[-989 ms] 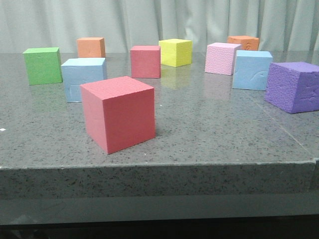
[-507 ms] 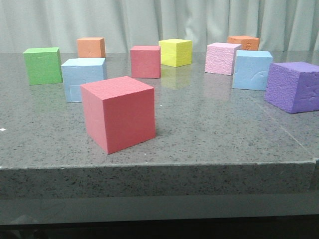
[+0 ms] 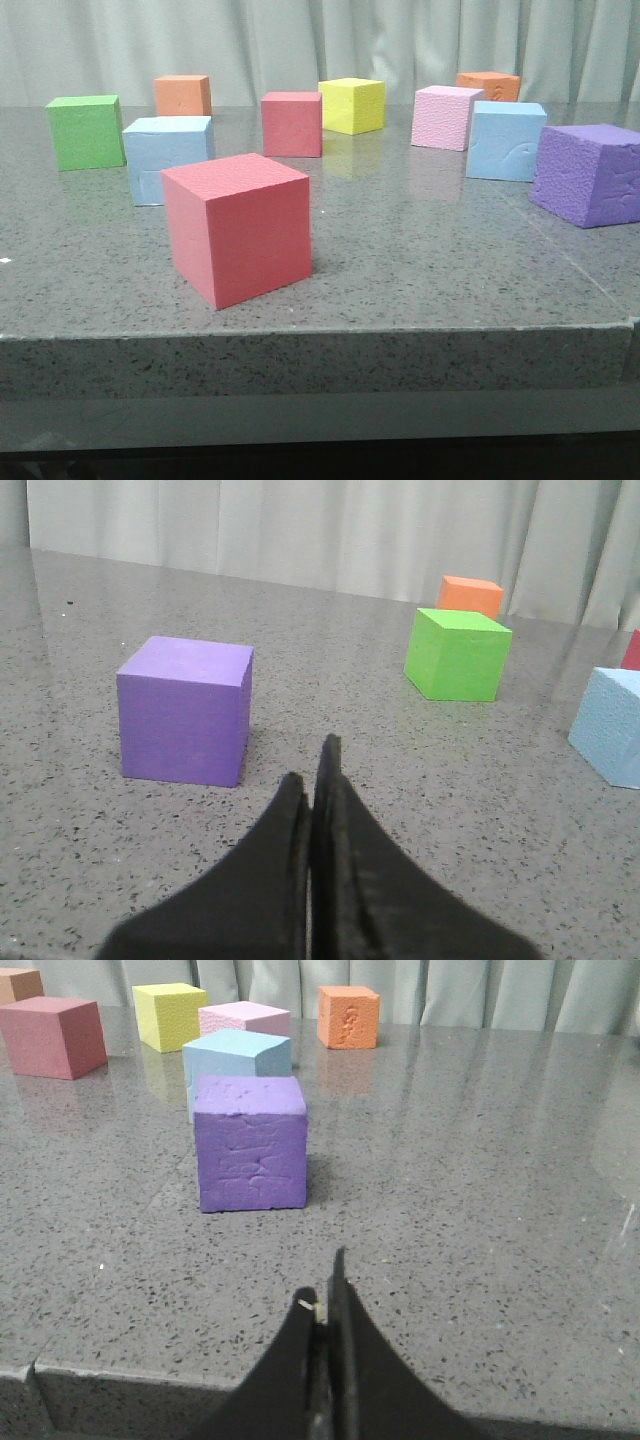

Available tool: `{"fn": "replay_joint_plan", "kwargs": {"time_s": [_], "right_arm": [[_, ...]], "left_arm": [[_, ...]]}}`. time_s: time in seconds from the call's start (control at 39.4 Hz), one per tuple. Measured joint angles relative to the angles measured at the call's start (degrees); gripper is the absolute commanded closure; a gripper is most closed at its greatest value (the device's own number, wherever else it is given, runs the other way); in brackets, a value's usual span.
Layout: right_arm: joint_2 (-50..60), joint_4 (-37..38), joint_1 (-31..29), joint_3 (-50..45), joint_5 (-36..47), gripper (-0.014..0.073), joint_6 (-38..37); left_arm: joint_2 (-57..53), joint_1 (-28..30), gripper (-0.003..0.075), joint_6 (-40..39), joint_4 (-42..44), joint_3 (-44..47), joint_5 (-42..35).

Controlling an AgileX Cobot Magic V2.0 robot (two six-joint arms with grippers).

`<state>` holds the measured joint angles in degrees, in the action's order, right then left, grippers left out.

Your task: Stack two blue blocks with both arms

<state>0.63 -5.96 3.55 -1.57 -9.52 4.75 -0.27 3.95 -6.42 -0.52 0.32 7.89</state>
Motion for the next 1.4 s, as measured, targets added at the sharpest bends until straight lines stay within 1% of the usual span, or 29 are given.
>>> {"fn": "replay_joint_plan", "kwargs": {"time_s": [0.18,0.51,0.58,0.84,0.94,1.07,1.29,1.4], "right_arm": [[0.0,0.0,0.0,0.0,2.3,0.0660,0.0],[0.0,0.0,0.0,0.0,12.4,0.0660,0.0],[0.0,0.0,0.0,0.0,13.0,0.0660,0.0],[0.0,0.0,0.0,0.0,13.3,0.0660,0.0],[0.0,0.0,0.0,0.0,13.3,0.0660,0.0],[0.0,0.0,0.0,0.0,14.2,0.0660,0.0],[0.0,0.0,0.0,0.0,23.8,0.0660,0.0],[0.0,0.0,0.0,1.3,23.2,0.0660,0.0]], "left_arm": [[0.0,0.0,0.0741,0.0,0.0,0.0,-1.4],[0.0,0.0,0.0741,0.0,0.0,0.0,-14.5],[0.0,0.0,0.0741,0.0,0.0,0.0,-15.8],[0.0,0.0,0.0741,0.0,0.0,0.0,-16.0],[0.0,0.0,0.0741,0.0,0.0,0.0,-17.2],[0.0,0.0,0.0741,0.0,0.0,0.0,-19.8],[0.0,0.0,0.0741,0.0,0.0,0.0,-28.0],[0.0,0.0,0.0741,0.0,0.0,0.0,-30.7]]}}
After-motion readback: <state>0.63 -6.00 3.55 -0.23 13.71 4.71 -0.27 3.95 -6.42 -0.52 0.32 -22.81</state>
